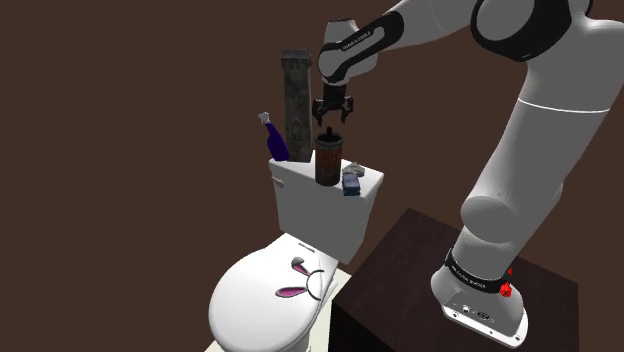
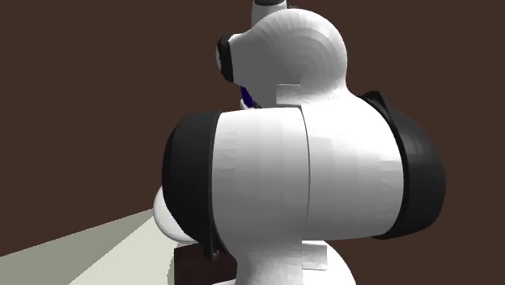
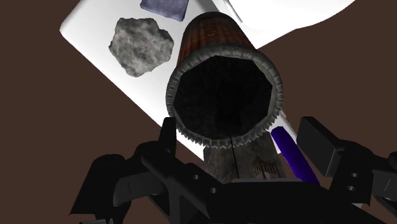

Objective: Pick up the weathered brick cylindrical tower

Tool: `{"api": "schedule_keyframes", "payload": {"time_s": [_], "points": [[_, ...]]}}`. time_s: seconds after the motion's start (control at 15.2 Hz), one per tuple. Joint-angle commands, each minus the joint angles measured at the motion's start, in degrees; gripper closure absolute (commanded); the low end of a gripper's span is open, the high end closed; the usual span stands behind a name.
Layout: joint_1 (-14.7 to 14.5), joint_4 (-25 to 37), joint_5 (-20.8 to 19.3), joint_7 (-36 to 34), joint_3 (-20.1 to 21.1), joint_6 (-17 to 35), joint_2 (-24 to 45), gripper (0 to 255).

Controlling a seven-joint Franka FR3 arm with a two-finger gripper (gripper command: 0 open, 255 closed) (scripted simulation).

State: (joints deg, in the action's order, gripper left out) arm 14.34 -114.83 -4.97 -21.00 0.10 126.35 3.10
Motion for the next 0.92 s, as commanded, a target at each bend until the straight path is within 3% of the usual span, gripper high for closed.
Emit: {"api": "schedule_keyframes", "payload": {"time_s": [0.0, 0.4, 0.46, 0.86], "points": [[0.09, -0.46, -0.13, -0.26, -0.11, 1.36, 0.84, 0], [0.11, -2.42, -0.36, -0.58, -0.15, 4.67, 2.2, 0], [0.13, -2.29, -0.35, -0.54, -0.16, 4.62, 2.28, 255], [0.13, -2.26, -0.34, -0.54, -0.16, 4.63, 2.32, 255]]}}
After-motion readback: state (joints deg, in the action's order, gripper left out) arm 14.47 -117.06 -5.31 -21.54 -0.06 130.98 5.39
